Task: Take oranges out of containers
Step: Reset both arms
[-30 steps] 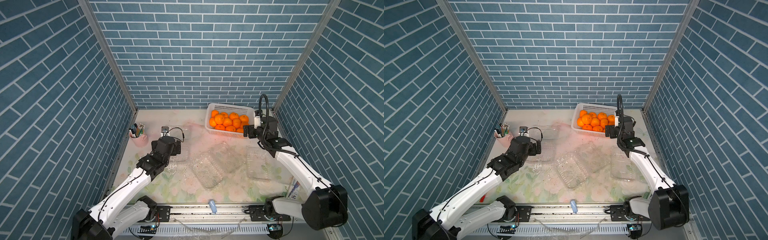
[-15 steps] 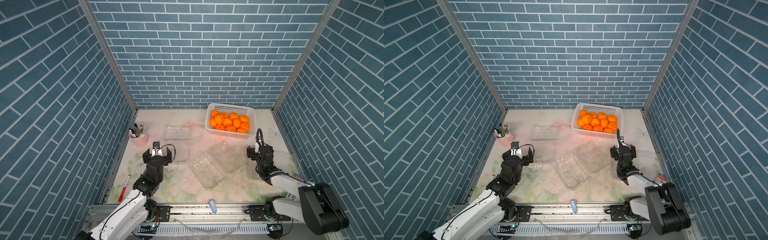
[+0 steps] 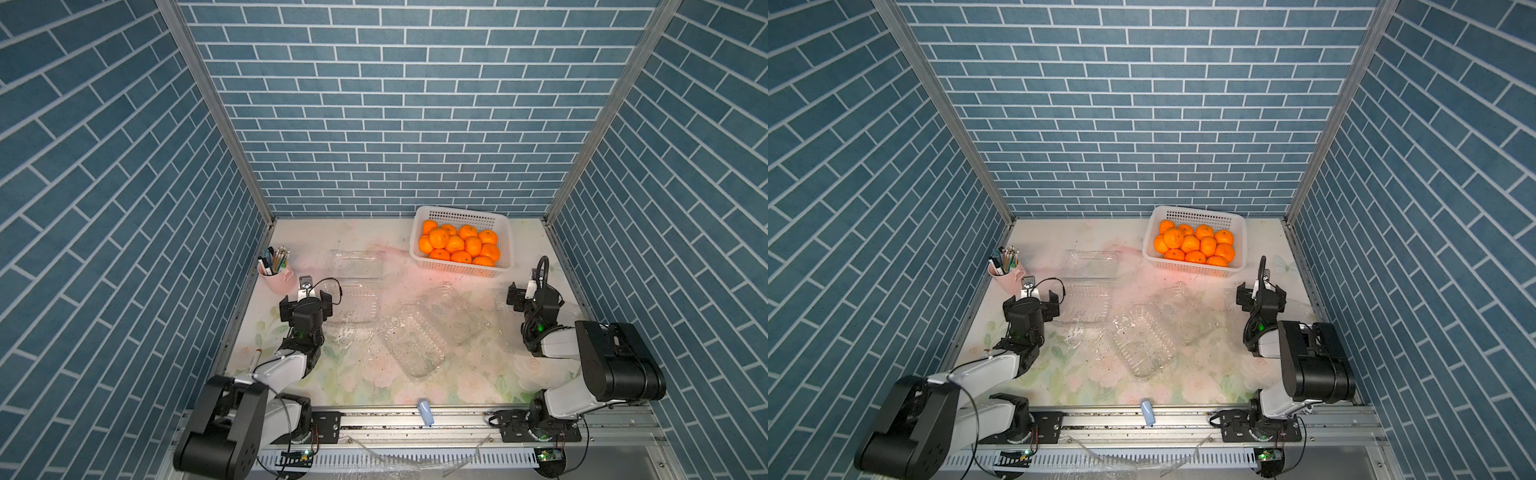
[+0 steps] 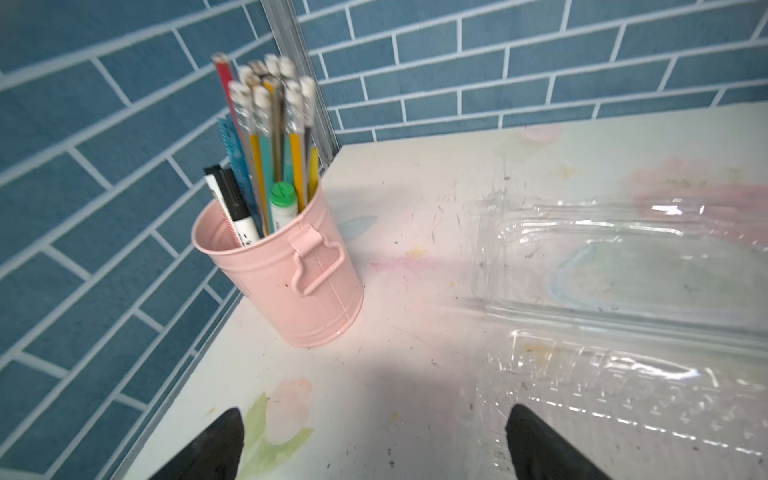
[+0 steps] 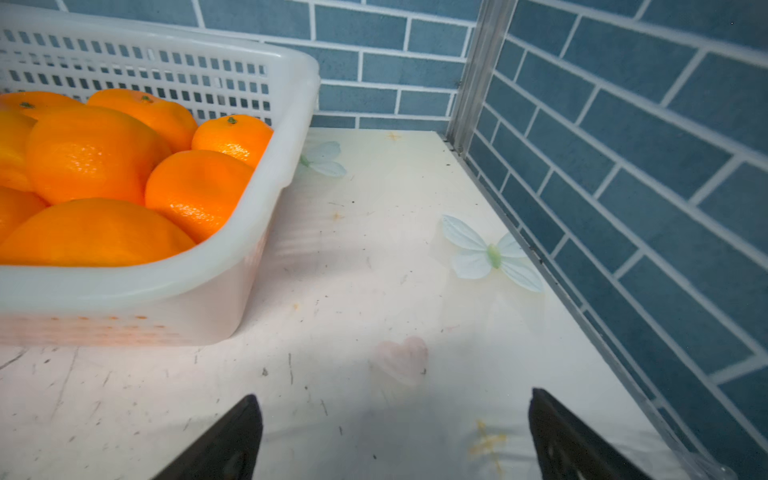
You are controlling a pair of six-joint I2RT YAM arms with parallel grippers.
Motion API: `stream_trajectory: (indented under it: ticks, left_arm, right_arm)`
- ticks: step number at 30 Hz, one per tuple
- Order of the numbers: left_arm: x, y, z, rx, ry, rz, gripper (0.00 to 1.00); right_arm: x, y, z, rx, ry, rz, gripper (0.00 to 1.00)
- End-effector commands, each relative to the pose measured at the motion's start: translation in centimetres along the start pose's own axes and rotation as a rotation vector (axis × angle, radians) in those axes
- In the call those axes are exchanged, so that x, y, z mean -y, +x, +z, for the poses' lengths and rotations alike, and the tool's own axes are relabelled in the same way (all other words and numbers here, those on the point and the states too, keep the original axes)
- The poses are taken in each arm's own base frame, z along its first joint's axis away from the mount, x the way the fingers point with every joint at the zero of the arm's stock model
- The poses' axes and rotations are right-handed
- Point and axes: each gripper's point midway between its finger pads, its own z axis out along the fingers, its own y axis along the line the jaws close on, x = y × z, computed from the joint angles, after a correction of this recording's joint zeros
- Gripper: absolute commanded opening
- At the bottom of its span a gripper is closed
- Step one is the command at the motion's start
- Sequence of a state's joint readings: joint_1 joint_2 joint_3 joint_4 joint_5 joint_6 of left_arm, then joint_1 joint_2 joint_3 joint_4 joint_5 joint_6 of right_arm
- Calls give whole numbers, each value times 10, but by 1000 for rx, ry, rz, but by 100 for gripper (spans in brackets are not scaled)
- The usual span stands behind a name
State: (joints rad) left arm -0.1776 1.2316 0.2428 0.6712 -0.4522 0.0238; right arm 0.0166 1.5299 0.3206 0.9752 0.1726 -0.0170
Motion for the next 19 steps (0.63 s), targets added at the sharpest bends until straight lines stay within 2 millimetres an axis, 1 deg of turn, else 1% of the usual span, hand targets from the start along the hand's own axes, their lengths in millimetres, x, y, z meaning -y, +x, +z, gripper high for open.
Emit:
stream_trajectory:
  ticks: [1, 3, 4, 5, 6, 8, 9, 10, 12, 15, 19]
  left_arm:
    - [6, -37, 13, 129, 53, -27, 99]
    - [14, -26, 28, 127, 110, -43, 99]
    - [14, -20, 39, 149, 116, -58, 99]
    - [14, -13, 41, 105, 117, -56, 99]
    - [15, -11, 41, 48, 138, -57, 99]
    - [11, -16, 48, 76, 107, -66, 99]
    - [12, -12, 47, 42, 112, -66, 99]
    - [11, -15, 48, 34, 108, -67, 99]
    - [12, -15, 52, 38, 90, -53, 99]
    - [25, -16, 51, 38, 153, -16, 99]
    - [28, -16, 51, 30, 172, -11, 99]
  right_arm:
    - [-7, -2, 6, -21, -47, 40, 99]
    - [-4, -3, 4, -6, -30, 42, 99]
    - [-4, -2, 5, -11, -32, 41, 99]
    - [-6, -3, 7, -17, -37, 43, 99]
    - [-5, -1, 8, -37, -43, 50, 99]
    - [-5, -2, 9, -36, -53, 55, 99]
    - [-6, -3, 9, -32, -53, 55, 99]
    - [-5, -2, 9, -37, -54, 56, 99]
    - [-6, -2, 9, -36, -57, 57, 99]
    - [-6, -2, 9, -38, -57, 57, 99]
    - [-6, -1, 10, -39, -60, 58, 99]
